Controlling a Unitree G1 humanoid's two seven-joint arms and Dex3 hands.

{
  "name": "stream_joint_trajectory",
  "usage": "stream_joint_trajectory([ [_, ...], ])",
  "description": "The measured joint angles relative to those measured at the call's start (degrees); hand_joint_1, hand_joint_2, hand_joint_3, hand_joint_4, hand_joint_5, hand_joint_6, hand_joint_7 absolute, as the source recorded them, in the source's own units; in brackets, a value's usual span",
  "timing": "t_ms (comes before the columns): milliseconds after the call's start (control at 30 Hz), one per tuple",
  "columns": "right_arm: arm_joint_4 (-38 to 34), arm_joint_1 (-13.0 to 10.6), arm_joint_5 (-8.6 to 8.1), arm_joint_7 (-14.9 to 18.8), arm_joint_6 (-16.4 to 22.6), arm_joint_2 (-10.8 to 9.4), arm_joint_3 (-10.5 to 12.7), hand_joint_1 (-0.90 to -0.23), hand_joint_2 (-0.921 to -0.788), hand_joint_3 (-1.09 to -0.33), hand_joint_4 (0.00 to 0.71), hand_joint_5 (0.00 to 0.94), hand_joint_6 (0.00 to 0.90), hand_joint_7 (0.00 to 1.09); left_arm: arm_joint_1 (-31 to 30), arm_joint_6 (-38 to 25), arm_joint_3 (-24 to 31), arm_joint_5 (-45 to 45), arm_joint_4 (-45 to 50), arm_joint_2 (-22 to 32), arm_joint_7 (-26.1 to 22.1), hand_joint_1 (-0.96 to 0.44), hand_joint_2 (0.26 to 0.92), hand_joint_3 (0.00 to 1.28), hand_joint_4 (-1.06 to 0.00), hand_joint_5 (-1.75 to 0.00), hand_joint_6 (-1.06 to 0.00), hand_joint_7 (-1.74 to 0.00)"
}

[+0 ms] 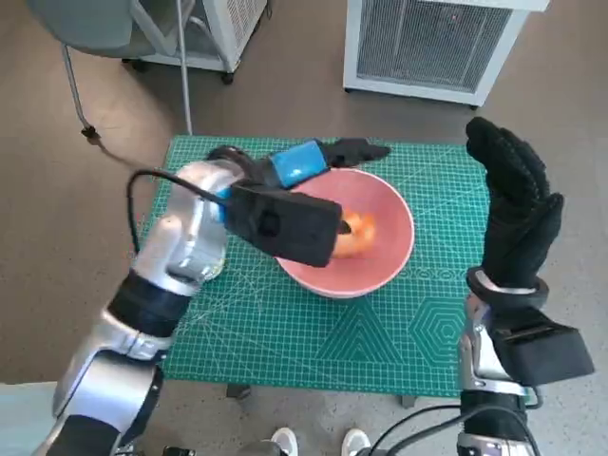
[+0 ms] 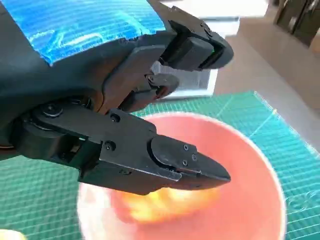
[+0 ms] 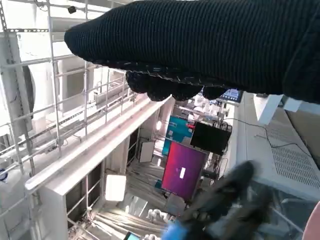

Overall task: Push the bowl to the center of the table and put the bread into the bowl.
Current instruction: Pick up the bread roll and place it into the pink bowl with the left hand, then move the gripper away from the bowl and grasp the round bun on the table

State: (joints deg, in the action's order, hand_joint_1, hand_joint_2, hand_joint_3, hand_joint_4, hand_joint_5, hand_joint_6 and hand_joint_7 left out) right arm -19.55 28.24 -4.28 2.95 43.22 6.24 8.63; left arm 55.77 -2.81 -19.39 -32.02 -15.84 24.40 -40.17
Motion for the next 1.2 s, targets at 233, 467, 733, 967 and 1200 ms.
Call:
stream_joint_trajectory([
  [233,0.0,0.0,-0.03,0.0,-0.1,0.0,-0.3,-0.503,-0.921,-0.778,0.306,0.003,-0.001,0.64,-1.7,1.1,5.1,1.9,6.1,8.4,-1.3,-0.16,0.836,0.0,-0.02,0.0,-0.23,-0.02],
  [467,-0.1,0.1,-0.25,0.2,-0.1,0.1,-0.6,-0.513,-0.921,-0.777,0.304,0.002,-0.001,0.64,-4.3,1.7,7.5,1.9,6.8,15.8,-2.2,-0.17,0.823,0.0,-0.02,0.0,-0.22,-0.01],
  [733,-0.7,0.4,-1.17,1.3,-0.1,0.0,-0.9,-0.506,-0.921,-0.781,0.303,0.002,-0.001,0.64,-8.8,2.6,9.1,2.3,8.0,21.9,-4.0,-0.16,0.81,0.0,-0.02,0.0,-0.22,-0.01],
  [967,-1.0,0.9,-1.22,1.4,-0.1,-0.1,-1.1,-0.5,-0.921,-0.786,0.303,0.002,-0.001,0.64,-12.3,4.5,10.0,3.9,7.9,23.9,-4.2,-0.15,0.807,0.0,-0.02,0.0,-0.22,-0.01],
  [1200,-1.5,1.4,-1.14,1.4,-0.1,-0.1,-1.2,-0.496,-0.921,-0.789,0.303,0.002,-0.001,0.64,-14.4,7.1,9.8,4.6,5.6,24.0,-3.6,-0.15,0.798,0.0,-0.03,-0.01,-0.24,-0.01],
])
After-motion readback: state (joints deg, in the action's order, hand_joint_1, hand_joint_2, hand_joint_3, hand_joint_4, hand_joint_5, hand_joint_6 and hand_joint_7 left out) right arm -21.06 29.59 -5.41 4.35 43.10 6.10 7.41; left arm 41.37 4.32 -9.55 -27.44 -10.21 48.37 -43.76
